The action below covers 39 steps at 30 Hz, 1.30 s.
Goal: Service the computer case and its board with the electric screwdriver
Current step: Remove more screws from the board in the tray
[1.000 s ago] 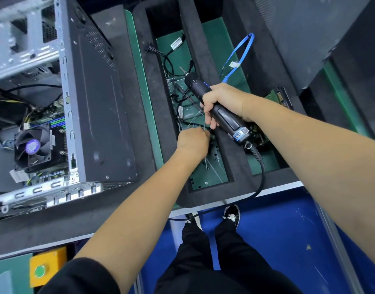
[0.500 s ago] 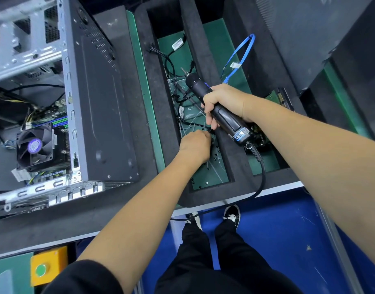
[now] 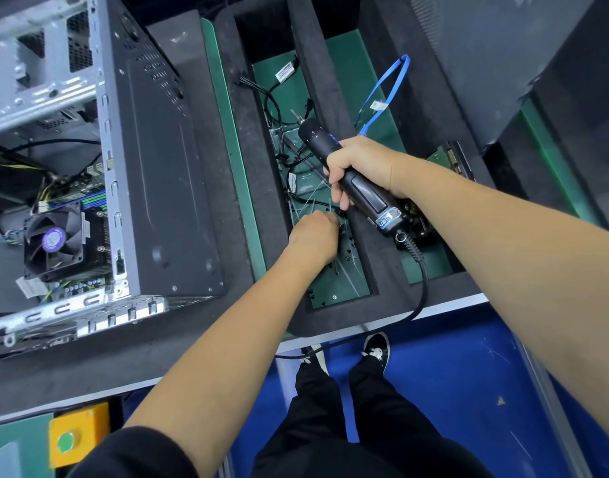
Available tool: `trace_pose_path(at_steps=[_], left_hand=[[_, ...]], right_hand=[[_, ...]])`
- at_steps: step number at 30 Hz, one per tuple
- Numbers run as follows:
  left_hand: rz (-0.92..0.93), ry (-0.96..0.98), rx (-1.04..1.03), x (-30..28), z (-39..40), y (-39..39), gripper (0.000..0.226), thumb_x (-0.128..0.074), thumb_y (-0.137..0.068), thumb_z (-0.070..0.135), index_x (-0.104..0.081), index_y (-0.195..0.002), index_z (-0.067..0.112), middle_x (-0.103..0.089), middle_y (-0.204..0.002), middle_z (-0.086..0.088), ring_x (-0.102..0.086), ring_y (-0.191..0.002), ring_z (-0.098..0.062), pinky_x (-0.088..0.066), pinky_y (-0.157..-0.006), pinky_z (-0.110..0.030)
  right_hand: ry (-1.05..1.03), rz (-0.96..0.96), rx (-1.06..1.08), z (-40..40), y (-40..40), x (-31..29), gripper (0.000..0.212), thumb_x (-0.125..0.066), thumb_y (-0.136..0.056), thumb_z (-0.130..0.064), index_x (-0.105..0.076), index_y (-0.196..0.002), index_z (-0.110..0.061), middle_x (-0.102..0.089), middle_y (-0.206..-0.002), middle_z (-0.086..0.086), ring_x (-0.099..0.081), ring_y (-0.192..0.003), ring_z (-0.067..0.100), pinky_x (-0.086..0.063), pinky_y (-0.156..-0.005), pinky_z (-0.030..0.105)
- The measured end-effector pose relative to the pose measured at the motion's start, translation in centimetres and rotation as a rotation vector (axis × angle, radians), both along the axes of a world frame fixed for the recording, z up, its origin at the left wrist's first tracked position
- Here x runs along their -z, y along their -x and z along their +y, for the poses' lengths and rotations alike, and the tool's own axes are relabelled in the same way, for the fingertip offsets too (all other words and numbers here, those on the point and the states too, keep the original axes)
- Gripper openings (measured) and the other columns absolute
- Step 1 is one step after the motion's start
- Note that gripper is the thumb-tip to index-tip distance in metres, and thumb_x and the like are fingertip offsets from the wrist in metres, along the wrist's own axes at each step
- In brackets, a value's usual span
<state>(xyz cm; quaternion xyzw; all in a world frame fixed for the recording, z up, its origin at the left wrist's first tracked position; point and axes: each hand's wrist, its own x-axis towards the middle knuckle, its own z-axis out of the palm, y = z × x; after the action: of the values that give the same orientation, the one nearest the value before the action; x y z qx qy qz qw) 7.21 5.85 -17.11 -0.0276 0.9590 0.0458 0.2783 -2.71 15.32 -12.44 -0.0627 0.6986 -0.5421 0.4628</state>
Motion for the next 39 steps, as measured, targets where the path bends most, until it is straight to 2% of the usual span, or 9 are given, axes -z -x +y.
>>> trace_pose_path(at_steps=[9,14,21,28,33,39], left_hand=[[0.056,-0.047,-0.078,0.1,0.5,-0.8,0.025,-0.045,-0.082,-0.008,-0.053,-0.105,-0.001,-0.056,-0.108,-0.019,-0.057,-0.098,-0.036,-0.039,-0.064,-0.034],[0.017,-0.083,-0.145,0.3,0.6,-1.0,0.025,-0.048,-0.08,-0.008,-0.052,-0.103,-0.001,-0.055,-0.105,-0.019,-0.057,-0.099,-0.037,-0.04,-0.065,-0.034],[-0.077,-0.097,-0.12,0.2,0.5,-0.5,0.026,-0.048,-0.079,-0.008,-0.05,-0.104,0.001,-0.053,-0.109,-0.018,-0.056,-0.1,-0.035,-0.042,-0.064,-0.033],[0.026,0.016,-0.001,-0.1,0.6,-1.0,0.032,-0.047,-0.084,-0.008,-0.054,-0.114,0.001,-0.058,-0.113,-0.016,-0.059,-0.104,-0.034,-0.044,-0.068,-0.035],[0.026,-0.043,-0.073,-0.4,0.7,-0.9,0.029,-0.046,-0.082,-0.01,-0.055,-0.108,-0.001,-0.058,-0.108,-0.017,-0.059,-0.1,-0.034,-0.042,-0.066,-0.033],[0.091,-0.078,-0.152,-0.3,1.4,-1.9,0.026,-0.048,-0.081,-0.011,-0.057,-0.104,-0.001,-0.06,-0.104,-0.018,-0.061,-0.097,-0.035,-0.048,-0.073,-0.036]], right_hand=[[-0.003,-0.003,-0.003,0.0,0.0,-0.1,0.011,-0.051,-0.079,0.001,-0.048,-0.087,-0.006,-0.065,-0.061,0.017,-0.062,-0.047,0.028,-0.051,-0.049,0.024],[-0.01,0.001,-0.003,-0.1,0.0,-0.1,0.01,-0.051,-0.079,0.001,-0.047,-0.086,-0.006,-0.065,-0.061,0.017,-0.062,-0.047,0.028,-0.051,-0.049,0.025],[-0.011,0.002,-0.001,-0.1,0.0,-0.1,0.009,-0.051,-0.078,0.0,-0.047,-0.082,-0.006,-0.065,-0.061,0.018,-0.062,-0.047,0.029,-0.052,-0.05,0.025],[-0.018,0.004,-0.001,-0.1,0.0,-0.1,0.008,-0.051,-0.079,0.001,-0.047,-0.082,-0.006,-0.065,-0.06,0.018,-0.061,-0.046,0.028,-0.05,-0.048,0.025],[-0.023,0.011,-0.001,-0.1,-0.1,-0.1,0.008,-0.051,-0.079,0.0,-0.047,-0.083,-0.006,-0.066,-0.06,0.017,-0.062,-0.046,0.028,-0.051,-0.049,0.025],[-0.035,0.019,-0.01,-0.1,-0.1,-0.1,0.008,-0.052,-0.079,-0.001,-0.047,-0.083,-0.006,-0.066,-0.062,0.017,-0.062,-0.048,0.028,-0.052,-0.054,0.029]])
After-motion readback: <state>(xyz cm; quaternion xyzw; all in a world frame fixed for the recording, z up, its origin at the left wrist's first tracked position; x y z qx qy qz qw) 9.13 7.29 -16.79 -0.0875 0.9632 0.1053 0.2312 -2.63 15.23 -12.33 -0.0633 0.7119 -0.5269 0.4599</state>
